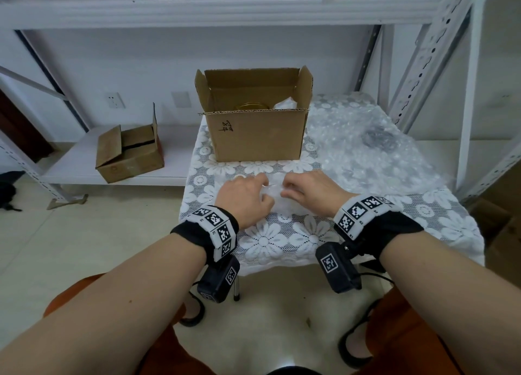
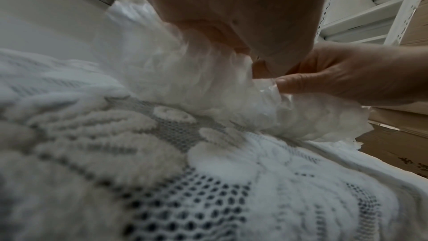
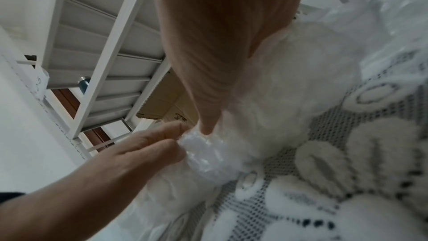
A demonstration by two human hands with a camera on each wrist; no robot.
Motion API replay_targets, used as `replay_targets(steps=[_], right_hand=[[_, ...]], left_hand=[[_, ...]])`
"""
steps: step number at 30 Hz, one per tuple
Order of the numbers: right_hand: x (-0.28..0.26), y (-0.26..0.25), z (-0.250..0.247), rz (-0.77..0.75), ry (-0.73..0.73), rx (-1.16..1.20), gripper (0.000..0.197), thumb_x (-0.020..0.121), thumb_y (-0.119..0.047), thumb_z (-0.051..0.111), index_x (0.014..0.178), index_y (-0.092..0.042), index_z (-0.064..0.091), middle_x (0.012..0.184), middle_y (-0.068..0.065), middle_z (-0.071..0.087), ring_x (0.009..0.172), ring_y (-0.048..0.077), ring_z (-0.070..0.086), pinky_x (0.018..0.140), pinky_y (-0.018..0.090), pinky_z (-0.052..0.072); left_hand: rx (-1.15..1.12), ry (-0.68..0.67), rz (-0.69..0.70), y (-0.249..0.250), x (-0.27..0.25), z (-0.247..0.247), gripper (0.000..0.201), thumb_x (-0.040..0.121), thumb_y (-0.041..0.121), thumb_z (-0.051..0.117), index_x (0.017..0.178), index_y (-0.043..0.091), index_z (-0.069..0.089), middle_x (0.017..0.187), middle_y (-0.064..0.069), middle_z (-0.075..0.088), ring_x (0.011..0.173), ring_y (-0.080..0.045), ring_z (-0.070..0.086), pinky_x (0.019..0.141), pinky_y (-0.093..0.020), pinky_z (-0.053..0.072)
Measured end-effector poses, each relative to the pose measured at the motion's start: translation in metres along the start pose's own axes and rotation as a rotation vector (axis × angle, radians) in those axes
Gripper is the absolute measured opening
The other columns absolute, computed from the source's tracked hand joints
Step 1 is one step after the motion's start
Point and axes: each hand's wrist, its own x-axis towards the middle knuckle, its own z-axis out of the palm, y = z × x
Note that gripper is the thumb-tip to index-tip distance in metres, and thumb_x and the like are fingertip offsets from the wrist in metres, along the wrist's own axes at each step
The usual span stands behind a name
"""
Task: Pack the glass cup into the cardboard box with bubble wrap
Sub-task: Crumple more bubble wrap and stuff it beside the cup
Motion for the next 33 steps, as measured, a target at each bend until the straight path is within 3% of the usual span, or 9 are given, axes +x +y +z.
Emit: replay_targets(steps=[3,6,8,11,15,18,21,26,33], right_hand=[[0.002,-0.002,-0.001,0.067,-0.066,0.060,0.022,0.095,-0.035,0.051,0.100,-0.016,0.060,0.085,-0.002,0.058,0.081,0.017,0.052,0.071,0.028,0.037],[0.005,-0.005,-0.001,0.086,-0.109,0.060,0.024,0.096,-0.035,0.050,0.103,-0.014,0.059,0.089,0.000,0.058,0.083,0.018,0.052,0.071,0.029,0.037],[0.007,-0.006,-0.003,0.099,-0.140,0.053,0.025,0.097,-0.034,0.049,0.104,-0.013,0.059,0.092,0.002,0.059,0.085,0.018,0.052,0.072,0.030,0.037],[0.010,-0.008,-0.004,0.109,-0.156,0.016,0.026,0.097,-0.036,0.047,0.105,-0.013,0.058,0.100,0.004,0.063,0.086,0.019,0.053,0.074,0.030,0.039],[0.007,-0.010,0.001,0.021,0.087,-0.187,0.025,0.091,-0.035,0.058,0.102,-0.013,0.058,0.103,0.003,0.060,0.099,0.021,0.052,0.087,0.035,0.039],[0.004,-0.015,0.007,-0.124,0.300,-0.265,0.022,0.072,-0.017,0.079,0.080,-0.007,0.062,0.081,0.007,0.061,0.079,0.027,0.058,0.066,0.034,0.043],[0.001,-0.020,0.010,-0.213,0.324,-0.293,0.022,0.067,-0.016,0.082,0.068,-0.005,0.063,0.068,0.007,0.057,0.065,0.026,0.056,0.054,0.026,0.033],[-0.006,-0.018,0.007,-0.205,0.154,-0.397,0.034,0.085,-0.042,0.062,0.096,-0.011,0.067,0.098,0.003,0.054,0.095,0.021,0.047,0.078,0.032,0.038],[0.001,-0.017,0.009,-0.118,0.167,-0.372,0.019,0.092,-0.018,0.055,0.109,-0.017,0.065,0.104,0.001,0.058,0.104,0.022,0.050,0.096,0.038,0.033]], left_hand=[[0.024,-0.017,-0.030,0.001,-0.002,-0.001,0.029,0.090,0.033,0.041,0.115,0.018,0.047,0.077,0.000,0.056,0.074,-0.020,0.052,0.063,-0.028,0.034],[0.037,-0.044,-0.032,0.001,-0.001,-0.001,0.028,0.091,0.032,0.040,0.112,0.015,0.049,0.082,-0.002,0.058,0.074,-0.020,0.052,0.062,-0.028,0.035],[0.056,-0.041,-0.014,0.000,0.000,0.000,0.030,0.093,0.032,0.039,0.111,0.013,0.053,0.094,-0.005,0.063,0.083,-0.021,0.053,0.068,-0.030,0.039],[0.177,0.032,0.006,-0.002,0.002,0.005,0.037,0.096,0.039,0.037,0.114,0.016,0.060,0.113,-0.006,0.056,0.106,-0.023,0.047,0.089,-0.036,0.038],[0.206,0.155,0.016,-0.001,0.004,0.012,0.038,0.095,0.045,0.043,0.115,0.020,0.064,0.112,-0.005,0.052,0.107,-0.023,0.042,0.090,-0.035,0.034],[0.115,0.249,0.024,0.001,0.005,0.013,0.027,0.088,0.037,0.059,0.107,0.018,0.062,0.104,-0.004,0.054,0.100,-0.024,0.047,0.084,-0.034,0.038],[0.054,0.317,0.017,0.000,0.006,0.013,0.014,0.083,0.025,0.068,0.092,0.016,0.062,0.097,-0.004,0.051,0.095,-0.023,0.047,0.079,-0.029,0.034],[-0.038,0.263,-0.036,-0.006,0.012,0.014,0.013,0.088,0.028,0.063,0.095,0.019,0.068,0.105,-0.002,0.051,0.104,-0.020,0.042,0.087,-0.028,0.032],[0.047,0.251,0.063,-0.014,0.004,0.023,0.030,0.090,0.033,0.053,0.115,0.022,0.065,0.122,-0.006,0.055,0.115,-0.026,0.044,0.098,-0.040,0.032]])
